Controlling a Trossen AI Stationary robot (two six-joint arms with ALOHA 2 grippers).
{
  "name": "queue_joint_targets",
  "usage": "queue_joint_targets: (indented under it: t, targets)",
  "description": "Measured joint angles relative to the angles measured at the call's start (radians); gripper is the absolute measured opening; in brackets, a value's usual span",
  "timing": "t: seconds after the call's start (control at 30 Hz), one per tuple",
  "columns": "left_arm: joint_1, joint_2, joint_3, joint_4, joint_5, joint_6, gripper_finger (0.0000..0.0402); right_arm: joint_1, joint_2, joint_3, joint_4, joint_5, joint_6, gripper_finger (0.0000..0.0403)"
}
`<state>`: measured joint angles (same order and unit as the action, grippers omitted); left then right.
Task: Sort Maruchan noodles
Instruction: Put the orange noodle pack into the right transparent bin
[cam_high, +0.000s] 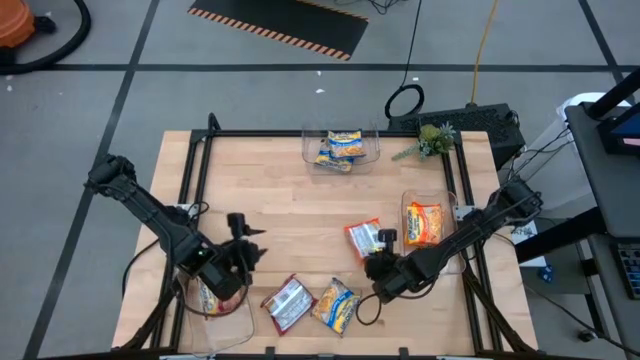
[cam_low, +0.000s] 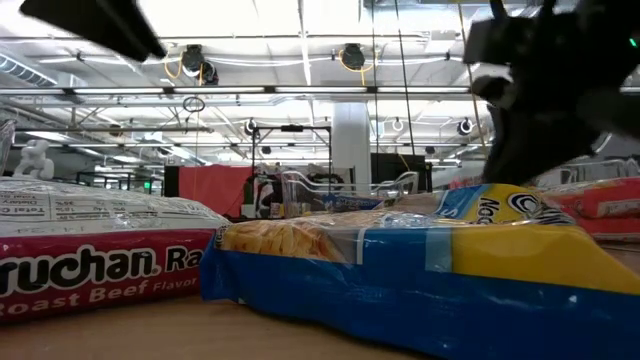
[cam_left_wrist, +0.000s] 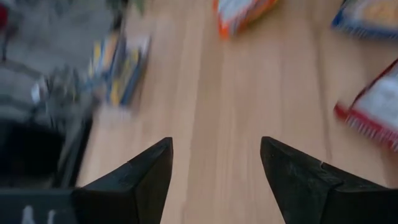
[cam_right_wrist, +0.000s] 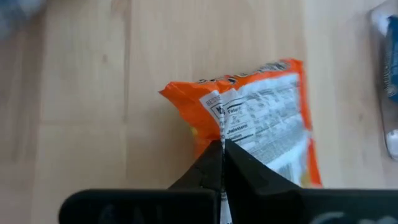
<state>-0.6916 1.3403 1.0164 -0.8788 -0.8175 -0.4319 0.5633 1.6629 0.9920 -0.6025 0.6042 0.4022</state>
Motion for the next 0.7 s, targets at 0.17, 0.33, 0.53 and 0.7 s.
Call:
queue_joint_targets:
  t: [0.17,0.33,0.53,0.7]
  targets:
    - [0.04,0.0,0.0,0.269,-0.013,0.265,0.0248,-0.024,-0.092,0.0,0.045,-0.002,-0.028,0.0]
    - [0.107,0.033,0.0,0.473,-0.008,0.479,0.0248,-0.039,-0.179,0.0,0.092,0.001,-0.081,0.0]
    - [0.204,0.131,0.0,0.691,0.154,0.71,0.0248,-0.063,-0.248,0.0,0.136,0.001,-0.174,0.0]
    - [0.254,0.242,0.0,0.873,0.217,0.846,0.0249,-0.081,-0.282,0.0,0.155,-0.003,-0.241,0.0]
